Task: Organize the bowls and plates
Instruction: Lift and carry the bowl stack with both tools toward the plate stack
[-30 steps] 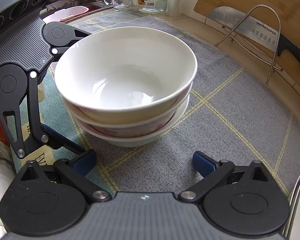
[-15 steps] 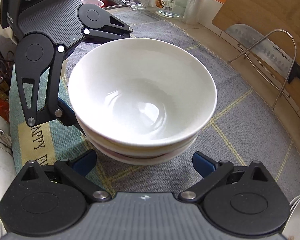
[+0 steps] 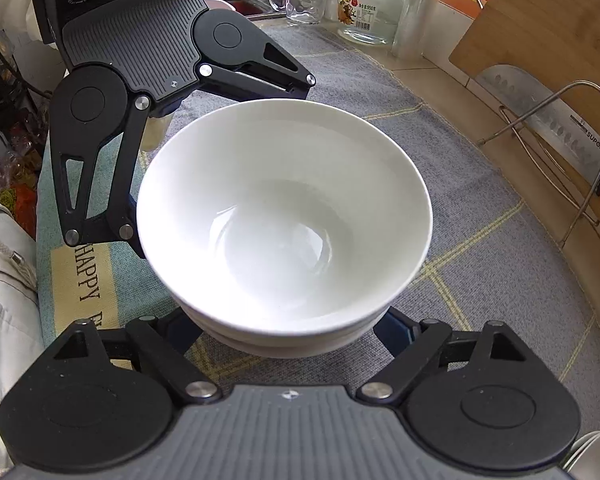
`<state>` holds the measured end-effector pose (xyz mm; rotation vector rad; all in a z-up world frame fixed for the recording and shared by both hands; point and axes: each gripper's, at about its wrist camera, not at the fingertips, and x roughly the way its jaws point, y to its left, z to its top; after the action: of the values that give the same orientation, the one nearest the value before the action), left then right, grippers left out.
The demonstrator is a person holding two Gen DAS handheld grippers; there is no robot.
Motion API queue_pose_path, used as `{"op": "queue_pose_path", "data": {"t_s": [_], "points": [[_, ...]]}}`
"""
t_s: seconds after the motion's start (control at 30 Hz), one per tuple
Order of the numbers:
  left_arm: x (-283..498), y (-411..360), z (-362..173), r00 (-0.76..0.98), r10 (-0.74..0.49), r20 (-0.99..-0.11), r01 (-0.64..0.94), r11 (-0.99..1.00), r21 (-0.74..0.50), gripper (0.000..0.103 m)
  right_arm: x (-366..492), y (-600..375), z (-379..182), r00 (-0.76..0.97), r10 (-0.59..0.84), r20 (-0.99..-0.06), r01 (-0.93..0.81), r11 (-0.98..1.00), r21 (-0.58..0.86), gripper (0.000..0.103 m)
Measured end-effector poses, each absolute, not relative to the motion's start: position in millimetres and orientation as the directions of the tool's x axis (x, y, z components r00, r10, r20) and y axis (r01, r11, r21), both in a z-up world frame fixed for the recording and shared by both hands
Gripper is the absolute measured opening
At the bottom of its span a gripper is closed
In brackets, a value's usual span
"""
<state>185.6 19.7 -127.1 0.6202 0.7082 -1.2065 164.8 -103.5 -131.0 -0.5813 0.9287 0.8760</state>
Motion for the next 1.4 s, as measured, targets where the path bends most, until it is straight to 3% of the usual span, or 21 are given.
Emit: {"op": "queue_pose_path", "data": {"t_s": [0.97, 1.4], "points": [[182.0, 15.9, -122.4, 0.171, -0.603, -0.779, 0.975, 0.218, 0.046, 0.087, 164.6, -103.4, -123.9, 0.289, 0.388, -0.875, -0.852, 0.521, -0.051, 0.086], [160.8, -30.8, -96.8, 0.235, -0.584, -0.777, 0.961, 0.259, 0.096, 0.087, 154.9, -142.1, -94.5, 0.287, 0.422, -0.860, -0.872, 0.486, -0.053, 0.086]]}}
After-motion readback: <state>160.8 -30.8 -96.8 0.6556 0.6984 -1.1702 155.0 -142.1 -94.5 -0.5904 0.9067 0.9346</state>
